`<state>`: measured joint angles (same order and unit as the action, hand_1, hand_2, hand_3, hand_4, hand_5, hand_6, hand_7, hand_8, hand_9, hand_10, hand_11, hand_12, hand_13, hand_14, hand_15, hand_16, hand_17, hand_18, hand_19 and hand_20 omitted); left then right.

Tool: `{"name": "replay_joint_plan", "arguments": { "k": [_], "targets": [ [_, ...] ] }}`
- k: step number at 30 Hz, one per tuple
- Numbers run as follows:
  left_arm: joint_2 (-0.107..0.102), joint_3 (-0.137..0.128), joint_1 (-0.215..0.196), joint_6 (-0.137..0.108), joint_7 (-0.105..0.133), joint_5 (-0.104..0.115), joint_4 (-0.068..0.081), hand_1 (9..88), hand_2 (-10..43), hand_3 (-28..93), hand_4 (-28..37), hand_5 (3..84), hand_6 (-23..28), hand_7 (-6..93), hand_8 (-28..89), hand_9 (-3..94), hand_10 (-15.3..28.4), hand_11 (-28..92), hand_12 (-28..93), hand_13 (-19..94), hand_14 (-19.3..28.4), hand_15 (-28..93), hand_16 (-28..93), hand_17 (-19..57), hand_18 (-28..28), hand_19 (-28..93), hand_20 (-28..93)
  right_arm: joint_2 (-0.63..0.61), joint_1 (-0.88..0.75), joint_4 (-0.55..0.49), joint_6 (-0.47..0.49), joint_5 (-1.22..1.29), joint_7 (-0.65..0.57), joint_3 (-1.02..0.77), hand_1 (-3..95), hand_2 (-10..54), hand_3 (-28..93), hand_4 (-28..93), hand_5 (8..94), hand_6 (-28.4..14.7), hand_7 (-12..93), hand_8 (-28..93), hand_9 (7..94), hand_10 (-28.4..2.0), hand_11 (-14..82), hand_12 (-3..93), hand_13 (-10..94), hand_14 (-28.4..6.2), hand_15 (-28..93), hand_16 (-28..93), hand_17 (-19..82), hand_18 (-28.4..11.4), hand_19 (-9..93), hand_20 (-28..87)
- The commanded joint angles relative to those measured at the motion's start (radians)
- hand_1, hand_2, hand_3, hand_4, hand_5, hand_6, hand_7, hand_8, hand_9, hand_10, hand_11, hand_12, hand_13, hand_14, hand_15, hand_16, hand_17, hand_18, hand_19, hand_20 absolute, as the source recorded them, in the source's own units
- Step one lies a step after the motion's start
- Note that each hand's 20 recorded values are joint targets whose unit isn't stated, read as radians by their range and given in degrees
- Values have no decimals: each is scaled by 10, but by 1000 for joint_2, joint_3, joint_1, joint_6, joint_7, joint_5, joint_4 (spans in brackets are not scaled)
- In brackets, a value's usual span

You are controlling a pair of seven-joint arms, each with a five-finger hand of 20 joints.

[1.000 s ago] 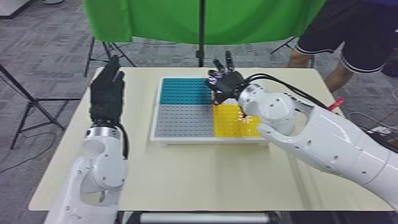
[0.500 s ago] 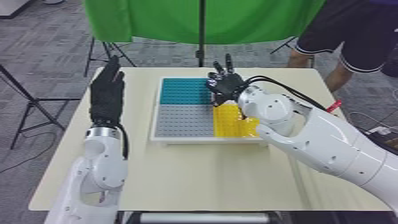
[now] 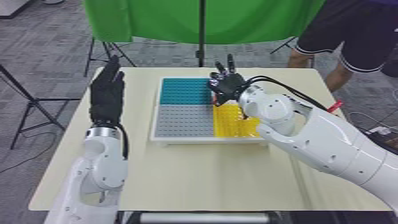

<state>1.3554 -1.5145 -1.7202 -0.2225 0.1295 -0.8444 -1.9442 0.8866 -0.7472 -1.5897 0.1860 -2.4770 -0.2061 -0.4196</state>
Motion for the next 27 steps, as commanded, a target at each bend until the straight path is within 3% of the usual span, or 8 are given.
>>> {"name": "replay_joint_plan", "arguments": {
  "k": [1,27],
  "targets": [
    [5,-1,-9,-1,-1,4,-4,255,63,733,-190,325,52,103,-90,192,83,47,152,88,93,-33,173,-120,41,97,173,-2,0,15,3,-10,-2,7,253,-95,895,-209,483,95,588,2,351,-87,76,193,199,-123,-31,401,2,-284,135,84],
    [8,-2,-3,-1,0,5,0,256,63,733,-190,327,52,103,-90,192,83,46,152,88,93,-34,173,-121,41,98,172,6,-1,1,-2,-17,6,18,262,-95,899,-215,482,97,587,1,351,-87,75,193,200,-122,-29,398,4,-284,134,83]
  ]
}}
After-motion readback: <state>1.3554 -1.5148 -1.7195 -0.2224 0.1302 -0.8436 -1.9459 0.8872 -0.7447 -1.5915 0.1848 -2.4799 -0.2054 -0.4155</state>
